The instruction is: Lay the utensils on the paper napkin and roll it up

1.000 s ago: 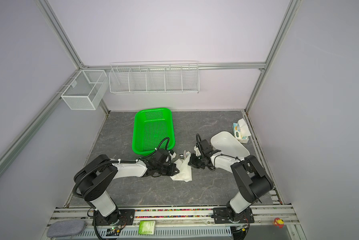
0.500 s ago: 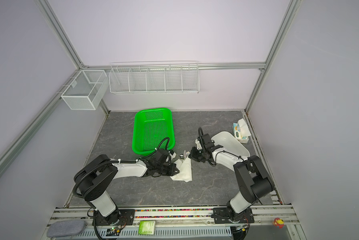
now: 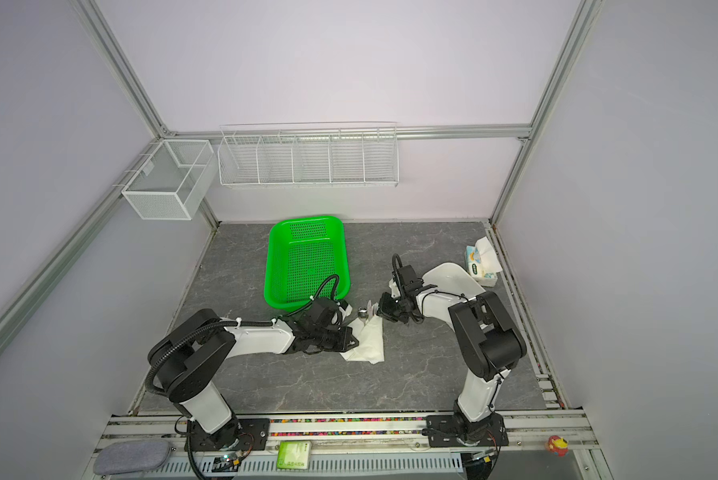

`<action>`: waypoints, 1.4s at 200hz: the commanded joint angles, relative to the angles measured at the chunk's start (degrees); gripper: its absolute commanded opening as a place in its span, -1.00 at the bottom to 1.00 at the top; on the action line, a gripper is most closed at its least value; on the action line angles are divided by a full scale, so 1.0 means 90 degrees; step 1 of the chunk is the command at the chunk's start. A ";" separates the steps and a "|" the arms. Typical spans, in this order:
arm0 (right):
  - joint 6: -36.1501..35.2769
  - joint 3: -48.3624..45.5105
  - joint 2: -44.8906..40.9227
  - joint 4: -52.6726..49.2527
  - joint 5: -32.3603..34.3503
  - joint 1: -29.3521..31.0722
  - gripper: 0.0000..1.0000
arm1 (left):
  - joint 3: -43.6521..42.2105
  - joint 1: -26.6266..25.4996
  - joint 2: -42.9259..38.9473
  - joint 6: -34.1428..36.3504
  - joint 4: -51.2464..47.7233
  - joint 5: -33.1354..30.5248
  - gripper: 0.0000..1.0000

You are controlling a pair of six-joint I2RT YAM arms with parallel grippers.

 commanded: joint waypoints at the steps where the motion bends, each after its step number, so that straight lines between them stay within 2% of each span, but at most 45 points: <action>1: -0.0158 0.0093 -0.0342 -0.0239 -0.0040 -0.0029 -0.74 | 0.0097 0.0019 0.0074 0.0082 -0.0135 -0.0054 -1.00; 47: -0.0423 -0.0247 -0.1705 -0.0603 -0.0224 0.0144 -0.71 | 0.0093 0.0025 0.0060 0.0087 -0.0119 -0.0048 -1.00; 109: -0.0194 -0.1669 -0.2765 -0.0776 -0.0433 0.1132 -0.74 | 0.0124 0.0019 0.0103 0.0100 -0.0077 -0.0038 -1.00; 137: -0.0058 -0.1890 -0.2733 -0.0470 -0.0662 0.1372 -0.75 | 0.0092 0.0025 0.0103 0.0082 -0.0034 -0.0017 -1.00; 194: -0.0013 -0.1672 -0.2243 -0.0366 -0.0573 0.1642 -0.76 | 0.0047 0.0023 0.0093 0.0103 -0.0033 0.0012 -1.00; 280: 0.0025 -0.1510 -0.1800 -0.0256 -0.0438 0.1721 -0.75 | 0.0028 0.0027 0.0087 0.0082 0.0031 0.0041 -1.00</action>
